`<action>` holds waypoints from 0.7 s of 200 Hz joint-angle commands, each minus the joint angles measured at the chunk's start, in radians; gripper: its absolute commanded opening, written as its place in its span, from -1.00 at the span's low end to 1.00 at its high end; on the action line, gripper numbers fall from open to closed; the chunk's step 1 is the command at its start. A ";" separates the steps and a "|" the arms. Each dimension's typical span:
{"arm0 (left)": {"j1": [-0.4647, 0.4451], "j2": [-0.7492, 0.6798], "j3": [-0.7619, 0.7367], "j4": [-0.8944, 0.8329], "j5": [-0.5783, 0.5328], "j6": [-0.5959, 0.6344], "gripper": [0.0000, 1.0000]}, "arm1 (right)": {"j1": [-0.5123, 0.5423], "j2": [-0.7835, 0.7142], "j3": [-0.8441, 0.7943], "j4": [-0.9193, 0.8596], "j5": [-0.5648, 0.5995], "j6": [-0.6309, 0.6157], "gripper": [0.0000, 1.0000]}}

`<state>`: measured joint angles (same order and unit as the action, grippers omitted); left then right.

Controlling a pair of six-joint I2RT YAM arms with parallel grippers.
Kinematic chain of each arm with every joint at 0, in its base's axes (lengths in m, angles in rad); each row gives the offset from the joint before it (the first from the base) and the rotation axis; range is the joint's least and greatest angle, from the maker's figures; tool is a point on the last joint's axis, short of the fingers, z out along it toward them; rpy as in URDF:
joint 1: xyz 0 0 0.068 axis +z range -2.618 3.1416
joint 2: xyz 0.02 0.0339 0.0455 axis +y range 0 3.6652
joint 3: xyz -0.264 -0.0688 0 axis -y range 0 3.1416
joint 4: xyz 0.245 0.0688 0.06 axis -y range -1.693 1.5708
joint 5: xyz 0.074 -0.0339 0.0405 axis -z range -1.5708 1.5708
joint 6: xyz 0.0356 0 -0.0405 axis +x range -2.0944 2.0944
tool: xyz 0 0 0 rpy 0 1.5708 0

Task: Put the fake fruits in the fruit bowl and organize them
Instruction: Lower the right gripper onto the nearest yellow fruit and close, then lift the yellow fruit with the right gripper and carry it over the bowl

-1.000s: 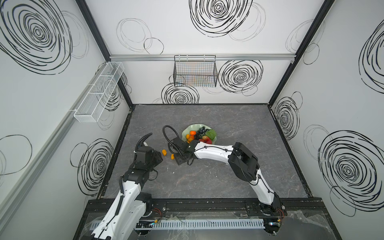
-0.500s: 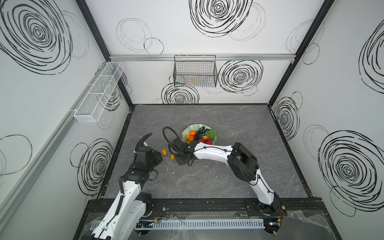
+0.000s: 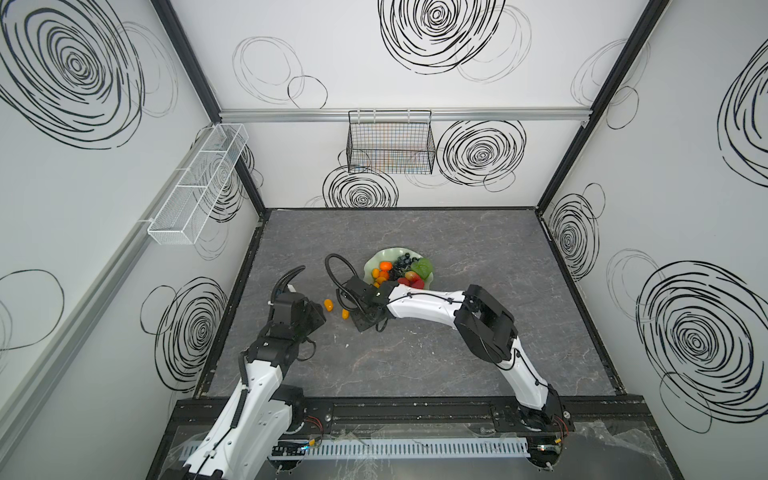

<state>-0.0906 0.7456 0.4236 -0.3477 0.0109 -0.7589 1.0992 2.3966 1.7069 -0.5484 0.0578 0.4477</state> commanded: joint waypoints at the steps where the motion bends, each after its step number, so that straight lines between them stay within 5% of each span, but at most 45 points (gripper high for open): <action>1: 0.008 0.004 -0.006 0.032 0.009 0.004 -0.19 | 0.002 -0.015 -0.024 0.040 -0.042 0.002 -0.34; 83: -0.035 0.018 -0.001 0.083 0.044 0.007 -0.20 | -0.013 -0.279 -0.270 0.181 -0.130 0.025 -0.41; 140: -0.271 0.090 0.035 0.192 -0.077 -0.031 -0.20 | -0.079 -0.547 -0.491 0.255 -0.127 0.069 -0.50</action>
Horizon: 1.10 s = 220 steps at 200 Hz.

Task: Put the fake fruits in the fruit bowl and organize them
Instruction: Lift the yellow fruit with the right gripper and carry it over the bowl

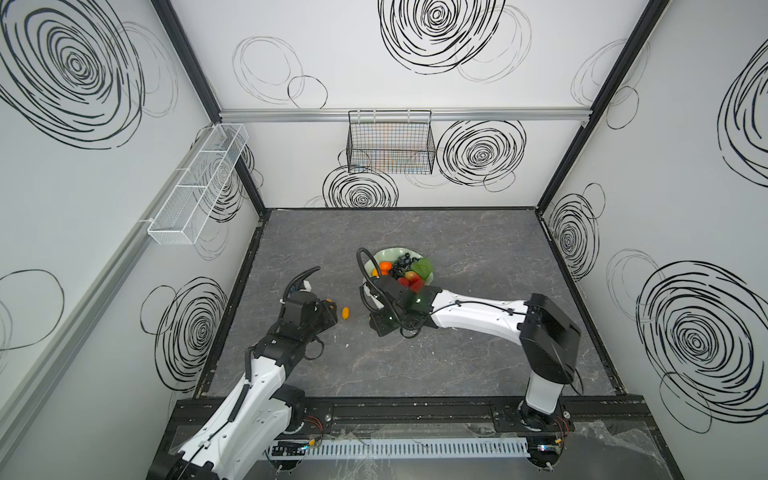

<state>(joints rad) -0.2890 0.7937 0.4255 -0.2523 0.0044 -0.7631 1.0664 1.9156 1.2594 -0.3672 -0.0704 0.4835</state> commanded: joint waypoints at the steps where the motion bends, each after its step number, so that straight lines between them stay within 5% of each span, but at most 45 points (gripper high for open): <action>1: -0.076 0.045 0.034 0.100 -0.072 -0.028 -0.20 | -0.048 -0.070 -0.043 0.073 0.002 0.033 -0.49; 47: -0.165 0.196 0.096 0.209 -0.079 -0.052 -0.22 | -0.173 -0.064 -0.007 0.064 -0.042 0.010 -0.50; 98: -0.167 0.329 0.209 0.217 -0.043 -0.027 -0.19 | -0.234 0.085 0.127 0.085 -0.089 -0.005 -0.51; 220: -0.100 0.361 0.240 0.191 -0.002 0.006 -0.16 | -0.293 0.407 0.492 -0.042 -0.032 -0.043 -0.49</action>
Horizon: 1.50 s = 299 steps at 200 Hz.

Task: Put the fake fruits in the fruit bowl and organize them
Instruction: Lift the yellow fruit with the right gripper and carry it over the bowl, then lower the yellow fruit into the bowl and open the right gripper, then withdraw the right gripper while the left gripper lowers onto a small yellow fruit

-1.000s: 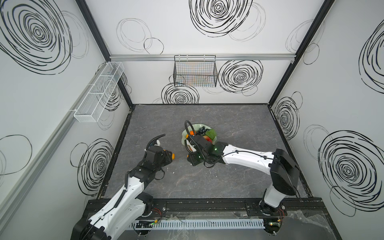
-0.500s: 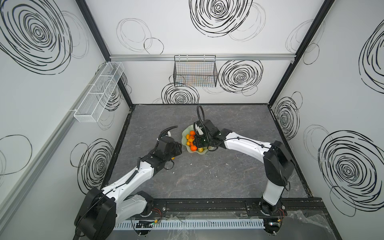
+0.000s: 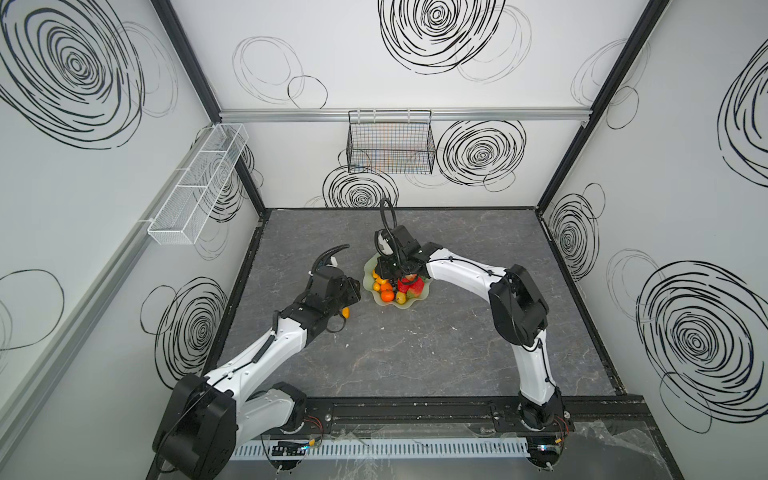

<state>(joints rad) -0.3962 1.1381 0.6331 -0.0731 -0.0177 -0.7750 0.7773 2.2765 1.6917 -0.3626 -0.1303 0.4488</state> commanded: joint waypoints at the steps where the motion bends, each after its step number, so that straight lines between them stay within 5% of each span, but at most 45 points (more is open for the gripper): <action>1: 0.007 0.016 0.033 0.011 0.020 0.018 -0.16 | -0.004 0.048 0.061 -0.047 0.027 -0.008 -0.48; 101: 0.012 0.017 0.028 -0.014 0.015 0.025 -0.07 | -0.006 0.067 0.099 -0.066 0.029 -0.013 -0.18; 151: 0.013 -0.025 0.038 -0.092 -0.077 0.060 -0.07 | -0.005 -0.025 0.076 -0.062 0.021 -0.032 -0.11; 203: 0.009 -0.129 0.010 -0.182 -0.208 0.092 -0.04 | 0.035 -0.267 -0.150 0.044 0.033 -0.053 -0.02; 255: 0.005 -0.090 -0.007 -0.192 -0.160 0.123 -0.07 | 0.087 -0.537 -0.477 0.184 0.062 0.007 0.02; 299: 0.025 -0.020 -0.015 -0.160 -0.152 0.156 -0.08 | 0.141 -0.679 -0.608 0.128 0.154 0.001 0.17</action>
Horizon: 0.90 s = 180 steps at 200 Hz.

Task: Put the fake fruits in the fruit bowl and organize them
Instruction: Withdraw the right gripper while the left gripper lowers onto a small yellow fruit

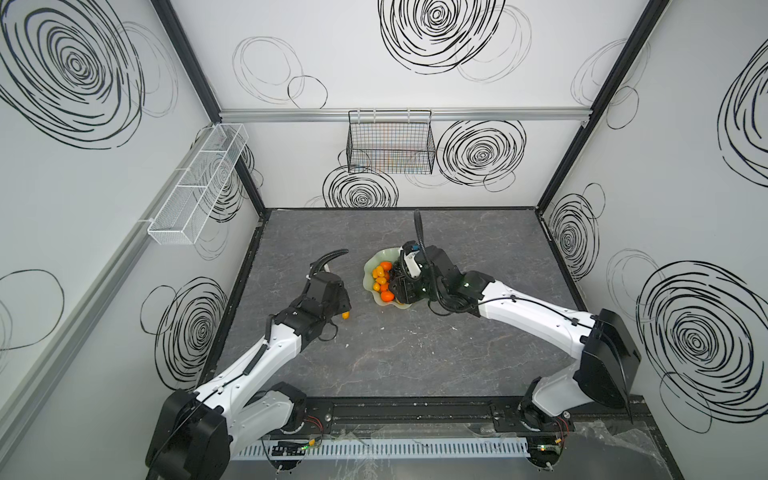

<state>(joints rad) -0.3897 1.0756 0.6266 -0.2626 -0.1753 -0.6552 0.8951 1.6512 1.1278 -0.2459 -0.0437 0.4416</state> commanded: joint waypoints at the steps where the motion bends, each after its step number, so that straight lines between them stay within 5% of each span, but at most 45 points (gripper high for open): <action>1: 0.020 0.045 -0.008 0.030 0.006 0.037 -0.08 | 0.024 -0.058 -0.048 0.011 0.067 0.008 0.16; 63: 0.052 0.184 0.008 0.074 0.033 0.077 -0.11 | 0.023 -0.309 -0.255 0.137 -0.037 -0.038 0.13; 180: -0.006 0.345 0.066 0.028 0.002 0.124 -0.14 | -0.032 -0.314 -0.233 0.028 -0.058 -0.053 0.14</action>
<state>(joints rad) -0.3927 1.3983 0.6621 -0.2337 -0.1478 -0.5522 0.8700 1.3216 0.8845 -0.2134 -0.0860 0.3981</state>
